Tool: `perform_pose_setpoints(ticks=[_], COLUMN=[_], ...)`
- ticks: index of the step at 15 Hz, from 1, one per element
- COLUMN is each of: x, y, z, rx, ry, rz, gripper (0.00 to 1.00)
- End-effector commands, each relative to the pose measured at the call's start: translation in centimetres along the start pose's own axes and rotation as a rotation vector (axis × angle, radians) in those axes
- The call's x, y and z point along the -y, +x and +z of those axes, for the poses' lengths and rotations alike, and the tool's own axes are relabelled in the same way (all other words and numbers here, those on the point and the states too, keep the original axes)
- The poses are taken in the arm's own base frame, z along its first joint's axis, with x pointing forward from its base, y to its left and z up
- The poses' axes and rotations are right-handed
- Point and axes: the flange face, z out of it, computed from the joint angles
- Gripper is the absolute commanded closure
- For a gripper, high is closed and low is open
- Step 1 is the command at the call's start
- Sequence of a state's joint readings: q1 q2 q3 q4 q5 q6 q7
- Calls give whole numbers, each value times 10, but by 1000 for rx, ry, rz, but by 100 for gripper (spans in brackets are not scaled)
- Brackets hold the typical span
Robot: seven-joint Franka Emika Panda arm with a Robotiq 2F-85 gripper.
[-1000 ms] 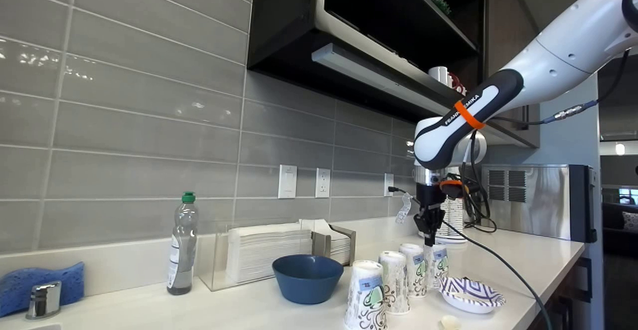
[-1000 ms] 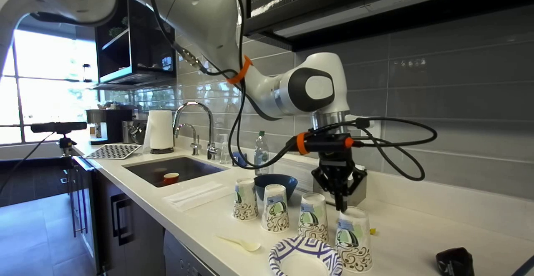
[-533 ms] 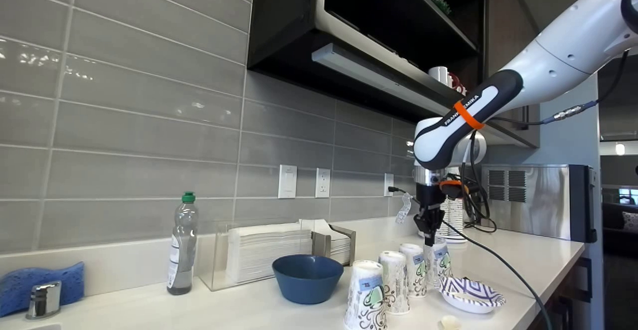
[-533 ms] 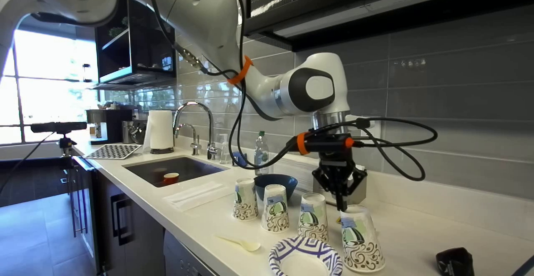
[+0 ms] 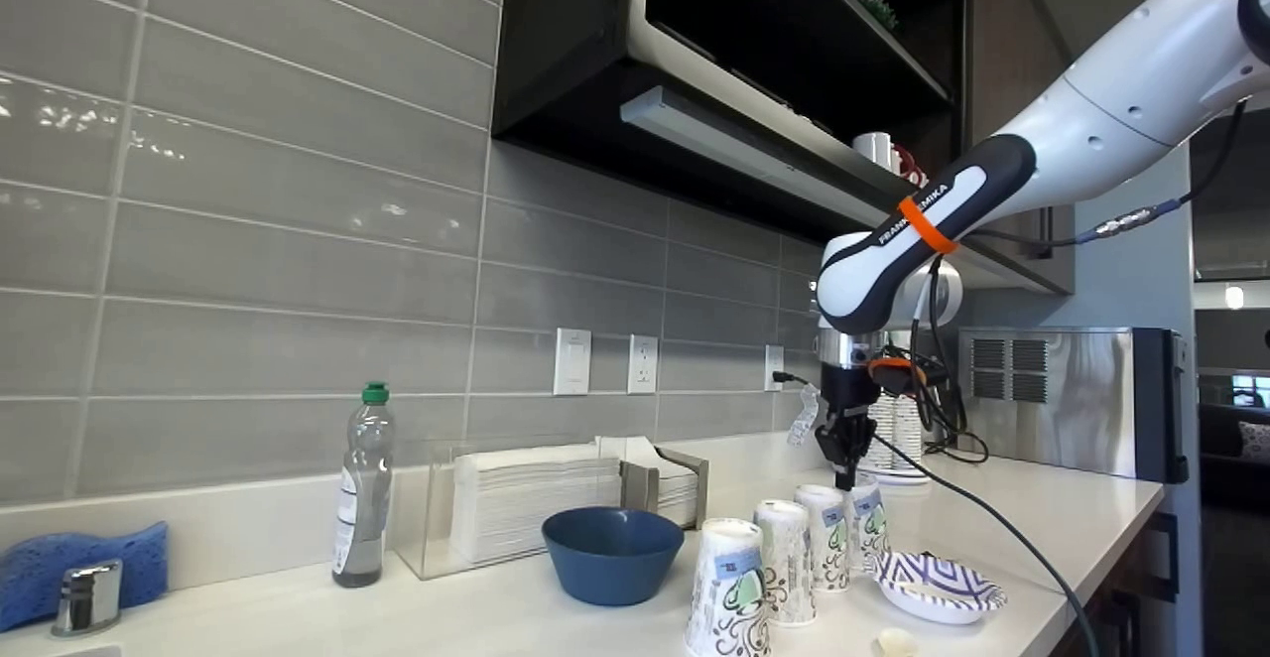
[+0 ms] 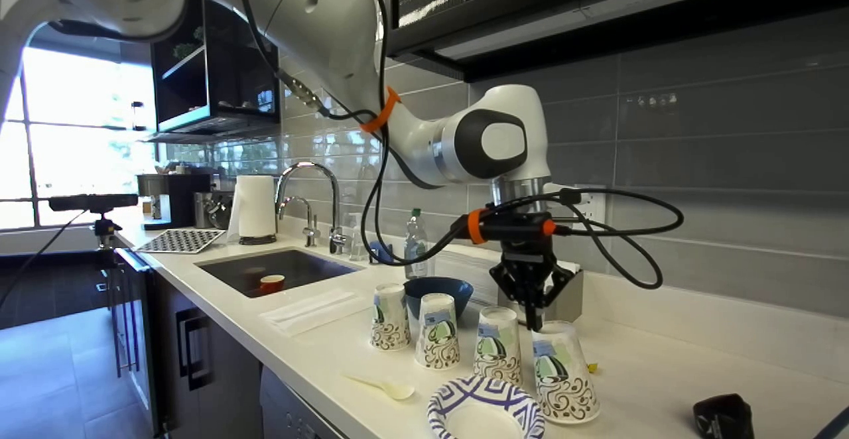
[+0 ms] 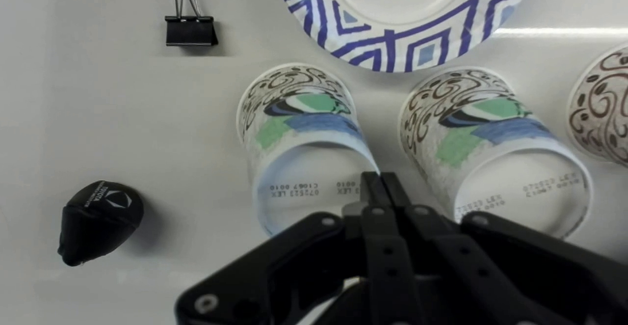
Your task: Stack three coffee cups into a pyramid then put the fourth coffee cup on top of the coffee cup at the top.
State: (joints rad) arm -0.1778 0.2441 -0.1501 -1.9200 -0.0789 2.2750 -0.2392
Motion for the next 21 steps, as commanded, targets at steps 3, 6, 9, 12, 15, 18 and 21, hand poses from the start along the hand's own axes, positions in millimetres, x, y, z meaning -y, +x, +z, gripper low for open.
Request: perform_pose_setpoints(ticks=[3, 6, 9, 12, 15, 18, 21], x=[0, -3, -5, -5, -4, -6, -8], y=[2, 2, 1, 1, 1, 1, 0], z=[-6, -5, -6, -7, -7, -7, -8], rx=[0, 15, 26, 29, 28, 26, 23], ry=[60, 73, 86, 102, 125, 135, 139], rz=[-8, 5, 16, 20, 23, 28, 32], gripper=[99, 99, 99, 99, 99, 99, 72])
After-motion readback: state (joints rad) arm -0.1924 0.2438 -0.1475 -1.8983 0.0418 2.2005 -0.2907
